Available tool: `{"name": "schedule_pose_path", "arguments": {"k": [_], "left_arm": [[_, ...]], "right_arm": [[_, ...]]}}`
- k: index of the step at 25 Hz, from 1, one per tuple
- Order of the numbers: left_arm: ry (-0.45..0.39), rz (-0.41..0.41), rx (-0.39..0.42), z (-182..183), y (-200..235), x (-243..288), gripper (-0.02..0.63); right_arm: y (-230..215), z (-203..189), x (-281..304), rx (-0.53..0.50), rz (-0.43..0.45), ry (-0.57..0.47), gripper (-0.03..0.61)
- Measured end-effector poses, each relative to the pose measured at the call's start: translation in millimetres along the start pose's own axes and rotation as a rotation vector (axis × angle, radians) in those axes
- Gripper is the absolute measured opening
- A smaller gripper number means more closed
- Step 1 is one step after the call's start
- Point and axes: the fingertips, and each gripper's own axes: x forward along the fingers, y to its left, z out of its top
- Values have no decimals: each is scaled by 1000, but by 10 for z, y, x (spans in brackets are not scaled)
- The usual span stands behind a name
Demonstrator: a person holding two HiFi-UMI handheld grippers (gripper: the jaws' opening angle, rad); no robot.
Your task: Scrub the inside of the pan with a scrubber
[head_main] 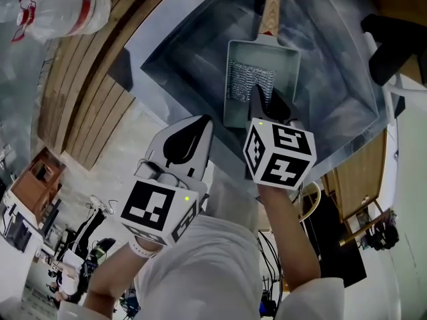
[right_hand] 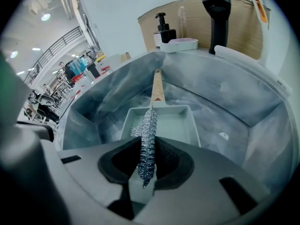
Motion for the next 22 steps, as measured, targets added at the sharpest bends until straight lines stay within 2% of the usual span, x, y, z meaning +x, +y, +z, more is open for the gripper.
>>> {"name": "schedule_pose_path", "arguments": {"k": [13, 16, 22], "left_arm": [[-8, -2, -9, -60, -56, -56, 5], [-8, 0, -9, -53, -35, -59, 5], [-5, 3, -12, -70, -5, -72, 5]], "right_arm": [[14, -327, -143, -87, 9, 87, 66], [-120, -310, -134, -84, -29, 87, 66], [-542, -286, -228, -107, -158, 87, 66]]}}
